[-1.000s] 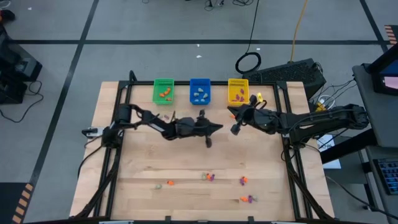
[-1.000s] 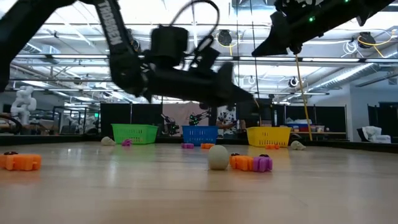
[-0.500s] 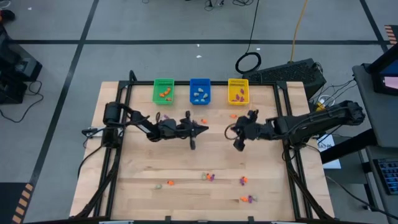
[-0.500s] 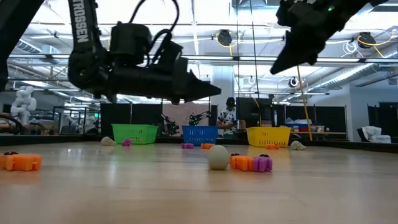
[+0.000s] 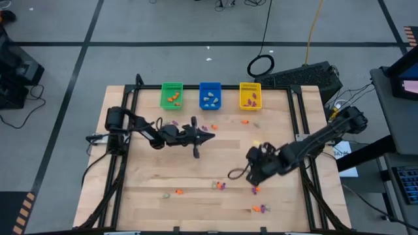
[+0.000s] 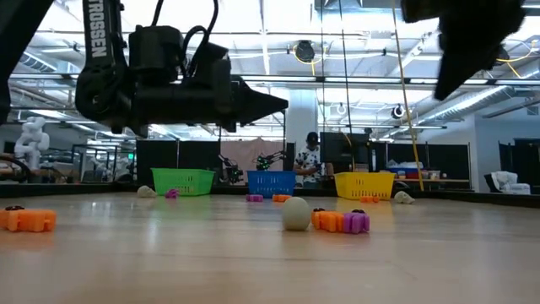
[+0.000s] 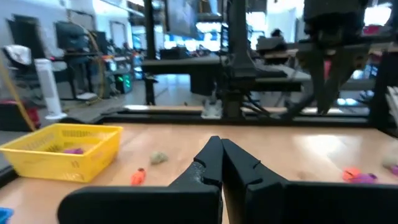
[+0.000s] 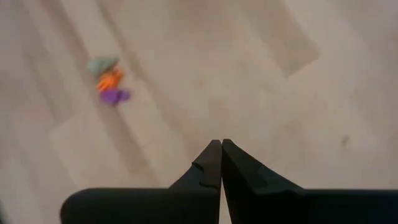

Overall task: Sort Halloween decoration
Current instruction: Put the white skull toy into the blue bin

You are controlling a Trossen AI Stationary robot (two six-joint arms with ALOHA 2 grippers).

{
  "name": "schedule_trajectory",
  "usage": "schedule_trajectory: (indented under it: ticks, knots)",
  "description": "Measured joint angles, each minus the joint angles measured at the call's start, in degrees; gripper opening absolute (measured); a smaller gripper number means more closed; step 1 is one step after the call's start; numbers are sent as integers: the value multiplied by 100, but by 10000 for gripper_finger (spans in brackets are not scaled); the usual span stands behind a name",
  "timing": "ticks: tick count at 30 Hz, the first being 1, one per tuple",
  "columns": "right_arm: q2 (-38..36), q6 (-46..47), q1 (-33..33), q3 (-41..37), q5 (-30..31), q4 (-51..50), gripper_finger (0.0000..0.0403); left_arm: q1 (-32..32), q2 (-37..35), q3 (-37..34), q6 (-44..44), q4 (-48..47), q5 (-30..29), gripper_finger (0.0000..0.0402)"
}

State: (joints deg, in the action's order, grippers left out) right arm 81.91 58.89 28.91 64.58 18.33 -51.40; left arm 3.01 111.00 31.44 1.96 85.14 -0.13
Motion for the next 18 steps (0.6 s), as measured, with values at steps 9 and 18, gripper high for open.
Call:
schedule_trajectory:
  ticks: [9,18]
  knots:
    - [936,1726,980,568,-1111,-375,53,2,-580,1,58,-999,165,0]
    - [1484,3468,1762,574,-2056,452,161,-15,-810,1,337,-1538,168,0]
